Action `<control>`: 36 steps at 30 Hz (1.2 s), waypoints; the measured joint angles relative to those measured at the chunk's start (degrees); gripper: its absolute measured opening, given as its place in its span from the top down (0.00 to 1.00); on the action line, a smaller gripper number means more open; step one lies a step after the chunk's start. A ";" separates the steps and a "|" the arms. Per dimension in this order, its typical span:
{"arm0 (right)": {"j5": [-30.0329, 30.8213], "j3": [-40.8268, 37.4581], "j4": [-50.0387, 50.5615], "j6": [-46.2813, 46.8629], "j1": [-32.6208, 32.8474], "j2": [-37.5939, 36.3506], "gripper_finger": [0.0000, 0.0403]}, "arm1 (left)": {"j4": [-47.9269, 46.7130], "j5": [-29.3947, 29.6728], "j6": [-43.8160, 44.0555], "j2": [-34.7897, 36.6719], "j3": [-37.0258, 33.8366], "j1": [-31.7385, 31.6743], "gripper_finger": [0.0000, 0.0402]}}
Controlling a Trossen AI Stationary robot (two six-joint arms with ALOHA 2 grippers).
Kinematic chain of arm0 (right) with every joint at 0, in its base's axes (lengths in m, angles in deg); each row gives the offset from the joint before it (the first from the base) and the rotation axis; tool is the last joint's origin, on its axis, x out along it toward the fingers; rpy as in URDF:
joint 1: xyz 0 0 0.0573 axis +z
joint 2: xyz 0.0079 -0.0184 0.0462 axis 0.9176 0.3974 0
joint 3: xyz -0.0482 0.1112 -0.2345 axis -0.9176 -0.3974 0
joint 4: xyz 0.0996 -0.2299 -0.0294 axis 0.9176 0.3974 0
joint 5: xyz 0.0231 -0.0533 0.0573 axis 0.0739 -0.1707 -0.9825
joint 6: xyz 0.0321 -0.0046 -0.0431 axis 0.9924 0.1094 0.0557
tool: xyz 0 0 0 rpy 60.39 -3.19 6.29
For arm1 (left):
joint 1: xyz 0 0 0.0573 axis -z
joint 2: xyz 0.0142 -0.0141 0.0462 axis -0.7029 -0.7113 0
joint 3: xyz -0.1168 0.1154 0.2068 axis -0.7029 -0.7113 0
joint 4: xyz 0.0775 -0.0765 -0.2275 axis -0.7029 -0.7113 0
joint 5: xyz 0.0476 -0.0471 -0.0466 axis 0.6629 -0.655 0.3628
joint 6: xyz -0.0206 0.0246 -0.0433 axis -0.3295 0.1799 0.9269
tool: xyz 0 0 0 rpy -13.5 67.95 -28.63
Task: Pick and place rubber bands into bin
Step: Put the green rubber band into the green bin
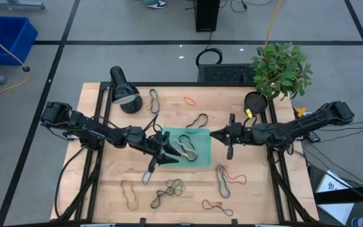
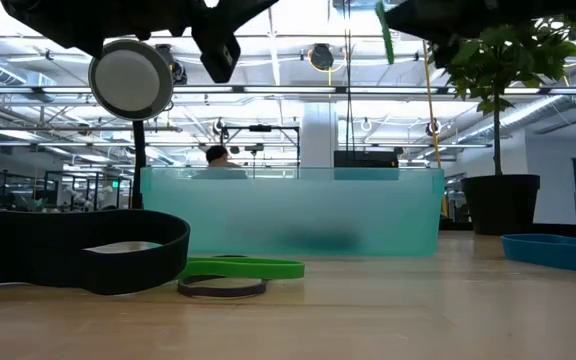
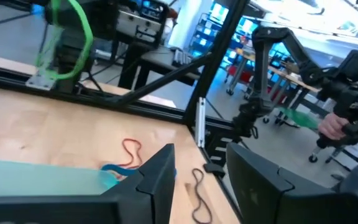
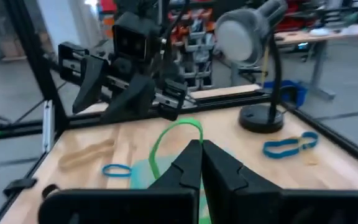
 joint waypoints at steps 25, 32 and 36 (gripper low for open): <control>-16.20 13.43 13.72 -1.20 -7.80 35.05 1.00 | -16.10 13.11 -9.31 14.21 0.02 4.73 0.77; -16.16 13.43 13.54 -1.39 -8.27 35.83 0.97 | -29.70 20.76 -7.39 19.01 0.00 7.17 0.77; -16.16 13.43 13.45 -1.40 -8.25 35.83 0.94 | -37.08 19.99 -1.37 19.77 0.00 7.47 0.77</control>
